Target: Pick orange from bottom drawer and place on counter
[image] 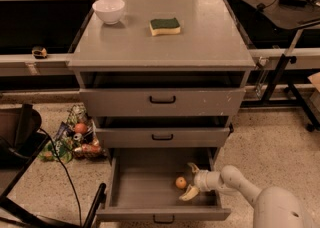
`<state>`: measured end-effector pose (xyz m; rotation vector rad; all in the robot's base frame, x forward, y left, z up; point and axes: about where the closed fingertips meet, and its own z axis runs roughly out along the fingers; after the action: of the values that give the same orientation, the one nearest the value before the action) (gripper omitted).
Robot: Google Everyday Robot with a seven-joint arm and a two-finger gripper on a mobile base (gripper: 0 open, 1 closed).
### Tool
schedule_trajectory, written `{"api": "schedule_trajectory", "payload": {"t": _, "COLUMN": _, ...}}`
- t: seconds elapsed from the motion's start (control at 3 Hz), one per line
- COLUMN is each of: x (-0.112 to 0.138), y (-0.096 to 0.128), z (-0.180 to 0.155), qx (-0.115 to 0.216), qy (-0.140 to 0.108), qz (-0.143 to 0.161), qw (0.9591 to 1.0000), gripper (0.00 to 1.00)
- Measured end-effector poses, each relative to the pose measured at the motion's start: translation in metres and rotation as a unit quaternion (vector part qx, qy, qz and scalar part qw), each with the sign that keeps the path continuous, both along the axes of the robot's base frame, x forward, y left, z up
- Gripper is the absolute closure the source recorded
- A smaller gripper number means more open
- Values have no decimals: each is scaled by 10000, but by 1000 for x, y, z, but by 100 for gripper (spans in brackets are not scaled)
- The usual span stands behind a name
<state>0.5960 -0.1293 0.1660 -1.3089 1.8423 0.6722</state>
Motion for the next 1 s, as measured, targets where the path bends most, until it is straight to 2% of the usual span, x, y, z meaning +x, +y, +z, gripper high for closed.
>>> {"api": "schedule_trajectory", "payload": {"t": 0.33, "x": 3, "y": 4, "z": -18, "qx": -30, "qy": 30, "qz": -33, "qw": 10000, "gripper": 18}}
{"api": "schedule_trajectory", "payload": {"t": 1.0, "x": 4, "y": 8, "z": -35, "qx": -133, "qy": 125, "qz": -62, "qw": 9998, "gripper": 65}}
